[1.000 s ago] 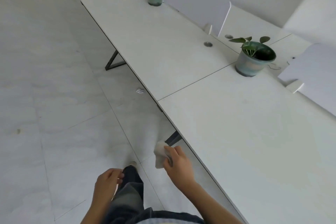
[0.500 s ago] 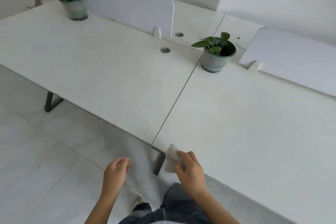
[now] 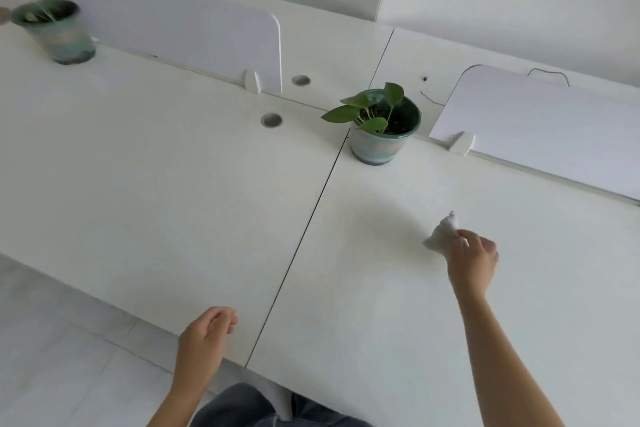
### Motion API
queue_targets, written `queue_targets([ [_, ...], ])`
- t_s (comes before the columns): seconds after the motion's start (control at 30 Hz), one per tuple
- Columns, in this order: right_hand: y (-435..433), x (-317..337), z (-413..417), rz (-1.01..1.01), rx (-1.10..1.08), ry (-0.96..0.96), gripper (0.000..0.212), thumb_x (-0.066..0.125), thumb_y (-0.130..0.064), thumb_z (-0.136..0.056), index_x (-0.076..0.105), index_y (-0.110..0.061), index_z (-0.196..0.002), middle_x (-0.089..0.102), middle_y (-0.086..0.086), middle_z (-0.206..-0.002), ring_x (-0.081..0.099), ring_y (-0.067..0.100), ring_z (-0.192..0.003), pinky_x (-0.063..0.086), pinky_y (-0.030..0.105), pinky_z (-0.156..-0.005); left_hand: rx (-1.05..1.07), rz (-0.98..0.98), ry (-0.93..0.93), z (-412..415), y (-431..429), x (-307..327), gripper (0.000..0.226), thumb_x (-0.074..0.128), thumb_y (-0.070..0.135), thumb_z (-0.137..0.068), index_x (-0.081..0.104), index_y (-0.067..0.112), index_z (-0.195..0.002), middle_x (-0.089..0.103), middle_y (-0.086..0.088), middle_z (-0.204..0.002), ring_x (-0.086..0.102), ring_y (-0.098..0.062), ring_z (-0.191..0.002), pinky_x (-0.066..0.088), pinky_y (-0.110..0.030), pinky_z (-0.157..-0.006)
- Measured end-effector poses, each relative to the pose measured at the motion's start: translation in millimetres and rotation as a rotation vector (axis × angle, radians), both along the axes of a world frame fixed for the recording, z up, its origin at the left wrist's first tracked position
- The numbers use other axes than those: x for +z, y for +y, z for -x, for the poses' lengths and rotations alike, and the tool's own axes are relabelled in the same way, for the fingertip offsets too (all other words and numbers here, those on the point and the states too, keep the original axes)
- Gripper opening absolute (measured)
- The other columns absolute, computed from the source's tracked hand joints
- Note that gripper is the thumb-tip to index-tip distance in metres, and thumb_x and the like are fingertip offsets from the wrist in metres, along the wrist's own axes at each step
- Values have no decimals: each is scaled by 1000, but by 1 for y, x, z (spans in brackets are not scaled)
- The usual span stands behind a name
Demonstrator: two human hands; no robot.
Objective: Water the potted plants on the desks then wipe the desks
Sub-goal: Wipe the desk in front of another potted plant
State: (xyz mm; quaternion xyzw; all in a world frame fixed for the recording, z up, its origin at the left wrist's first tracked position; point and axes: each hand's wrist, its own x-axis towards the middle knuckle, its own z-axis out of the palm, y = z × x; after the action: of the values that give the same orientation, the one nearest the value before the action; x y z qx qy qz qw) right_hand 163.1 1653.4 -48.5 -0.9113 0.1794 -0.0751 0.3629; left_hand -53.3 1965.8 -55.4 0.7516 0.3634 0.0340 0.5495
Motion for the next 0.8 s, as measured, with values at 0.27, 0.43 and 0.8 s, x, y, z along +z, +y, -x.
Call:
queue_targets([
  [0.27, 43, -49, -11, 328, 250, 451, 55, 29, -50, -93, 19, -33, -145, -1, 6, -158, -4, 26, -145, -1, 46, -117, -22, -38, 43, -43, 44, 5, 20, 50, 8, -91, 64, 13, -78, 67, -6, -81, 61, -26, -85, 41, -28, -73],
  [0.43, 150, -47, 38, 433, 532, 460, 60, 24, -59, -88, 21, -37, -143, -1, 8, -158, -1, 30, -145, 1, 46, -115, -208, -145, 50, -100, 83, -2, 26, 49, 27, -81, 66, 7, -81, 68, -13, -90, 60, -28, -90, 40, -32, -71],
  [0.8, 211, -46, 72, 554, 590, 510, 64, 15, -68, -81, 38, -34, -130, 54, 17, -134, 54, 31, -121, 49, 39, -92, -780, -760, 207, -171, 100, -50, 51, 36, 27, -74, 64, -2, -106, 61, -30, -118, 57, -53, -105, 46, -63, -78],
])
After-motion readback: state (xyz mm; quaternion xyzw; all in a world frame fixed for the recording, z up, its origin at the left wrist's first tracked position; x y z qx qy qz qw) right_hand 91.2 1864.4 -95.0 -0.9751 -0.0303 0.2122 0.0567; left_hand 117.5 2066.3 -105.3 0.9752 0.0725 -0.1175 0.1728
